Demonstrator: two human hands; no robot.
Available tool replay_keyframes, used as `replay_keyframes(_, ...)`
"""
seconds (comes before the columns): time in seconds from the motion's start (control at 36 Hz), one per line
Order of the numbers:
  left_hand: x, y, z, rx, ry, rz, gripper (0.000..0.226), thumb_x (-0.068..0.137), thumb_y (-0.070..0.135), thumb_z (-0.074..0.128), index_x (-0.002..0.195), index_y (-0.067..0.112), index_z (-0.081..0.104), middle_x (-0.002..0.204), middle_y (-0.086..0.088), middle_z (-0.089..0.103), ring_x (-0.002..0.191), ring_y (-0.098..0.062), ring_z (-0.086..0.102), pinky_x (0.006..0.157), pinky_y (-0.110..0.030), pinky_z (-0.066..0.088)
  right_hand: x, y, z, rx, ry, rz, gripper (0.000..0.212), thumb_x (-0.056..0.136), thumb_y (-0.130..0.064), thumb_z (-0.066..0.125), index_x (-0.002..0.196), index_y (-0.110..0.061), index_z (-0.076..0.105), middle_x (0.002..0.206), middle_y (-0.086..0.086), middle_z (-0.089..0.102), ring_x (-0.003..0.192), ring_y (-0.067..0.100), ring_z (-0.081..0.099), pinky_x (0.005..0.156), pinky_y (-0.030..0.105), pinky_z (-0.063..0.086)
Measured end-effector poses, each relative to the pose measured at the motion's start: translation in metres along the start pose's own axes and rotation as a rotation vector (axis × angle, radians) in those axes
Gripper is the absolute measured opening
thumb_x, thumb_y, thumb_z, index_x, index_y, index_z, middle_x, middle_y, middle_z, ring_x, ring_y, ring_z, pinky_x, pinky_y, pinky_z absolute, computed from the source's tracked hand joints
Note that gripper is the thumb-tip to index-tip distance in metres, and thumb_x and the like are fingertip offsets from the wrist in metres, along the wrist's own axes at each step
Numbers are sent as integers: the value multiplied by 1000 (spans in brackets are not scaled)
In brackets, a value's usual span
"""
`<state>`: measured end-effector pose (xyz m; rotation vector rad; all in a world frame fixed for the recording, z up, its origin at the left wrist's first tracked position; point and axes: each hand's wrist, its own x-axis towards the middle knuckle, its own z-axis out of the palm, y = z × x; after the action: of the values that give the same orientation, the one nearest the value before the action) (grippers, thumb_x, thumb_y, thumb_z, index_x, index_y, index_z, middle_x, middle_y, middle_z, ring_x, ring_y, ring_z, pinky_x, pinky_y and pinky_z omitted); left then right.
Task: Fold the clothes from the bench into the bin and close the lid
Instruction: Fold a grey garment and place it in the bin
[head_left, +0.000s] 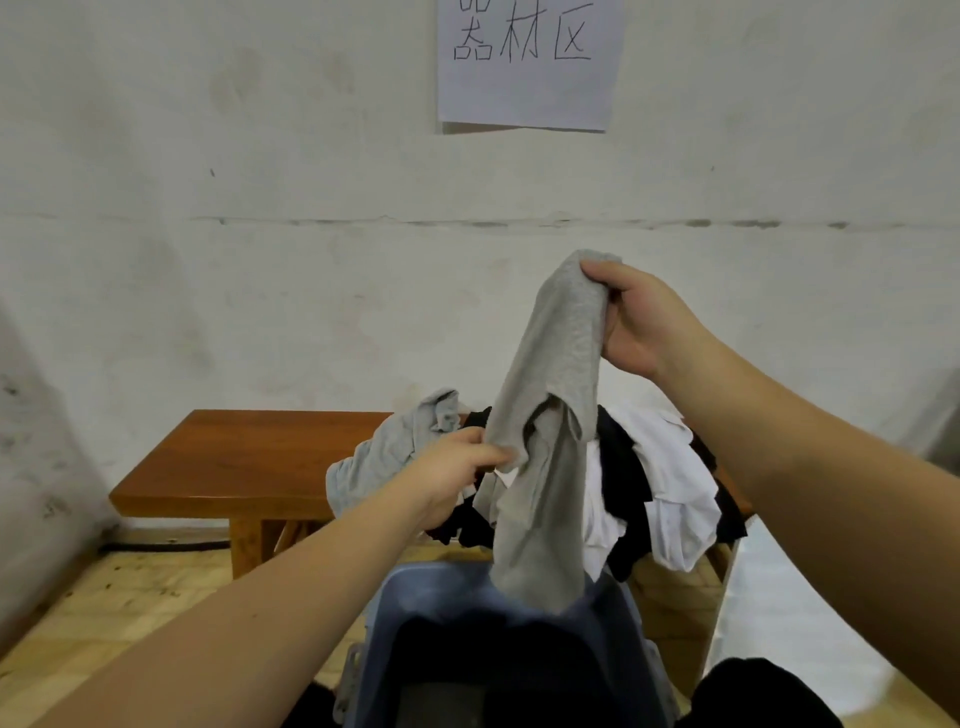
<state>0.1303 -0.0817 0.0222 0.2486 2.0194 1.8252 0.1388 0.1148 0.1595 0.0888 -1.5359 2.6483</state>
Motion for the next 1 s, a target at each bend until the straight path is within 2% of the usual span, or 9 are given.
replay_keyframes(0.08,-2,11,-15,-187,2,38,16,88,12,64,104,10,66,91,1,69,83,-14,58,77,-30,39,-4,-8,-14,-9,-28,38,17,96,-8,52,108,-1,61,92,10,72,87,21,72,79,33,58)
replay_keyframes(0.17,-7,27,-37,-405,-6,88,28,86,12,64,111,-1,60,96,-8,65,82,-19,61,89,-37,48,-7,-11,-28,-73,-51,118,19,96,-3,48,109,0,60,97,11,71,88,21,72,77,32,60)
replay_keyframes(0.31,-20,60,-61,-621,50,170,6,91,10,59,85,7,60,58,0,60,51,-12,58,56,-25,53,-7,-10,-46,-257,26,290,17,98,-3,47,107,-3,61,94,11,73,80,21,73,67,32,62)
replay_keyframes(0.5,-30,93,-72,-663,93,354,15,78,15,68,93,15,66,80,1,70,76,-14,67,72,-29,56,-8,-7,-55,-436,132,493,12,99,-14,55,101,-5,62,90,7,71,78,17,69,71,27,59)
replay_keyframes(0.58,-35,103,-70,-587,77,422,15,79,12,65,95,14,66,80,1,69,77,-13,66,73,-30,55,-6,-7,-53,-470,193,429,15,98,-16,57,109,-7,62,91,6,70,80,19,67,80,32,56)
replay_keyframes(0.72,-38,113,-70,-335,167,493,26,95,2,56,116,14,65,100,-3,71,92,-14,69,82,-30,55,-16,-14,-43,-103,124,221,15,97,-14,57,107,-12,67,84,4,73,67,16,72,58,28,60)
replay_keyframes(0.83,-38,115,-72,-219,223,516,31,95,2,57,122,19,61,119,-5,66,107,-17,67,93,-30,54,-21,-11,-48,118,-22,86,40,95,-1,38,120,-19,64,93,-2,71,80,13,70,72,27,60)
replay_keyframes(0.92,-35,115,-73,-210,251,487,27,95,3,58,119,15,64,112,-5,69,103,-16,68,86,-27,54,-23,-2,-49,-59,-69,-54,52,92,13,33,119,-21,61,106,-8,73,100,11,70,86,27,56)
replay_keyframes(1.0,-31,113,-75,-218,279,468,21,95,3,57,114,10,65,103,-5,70,96,-16,67,77,-24,53,-23,9,-49,-379,-27,-187,46,93,15,44,114,-22,60,102,-8,73,99,7,68,87,23,52)
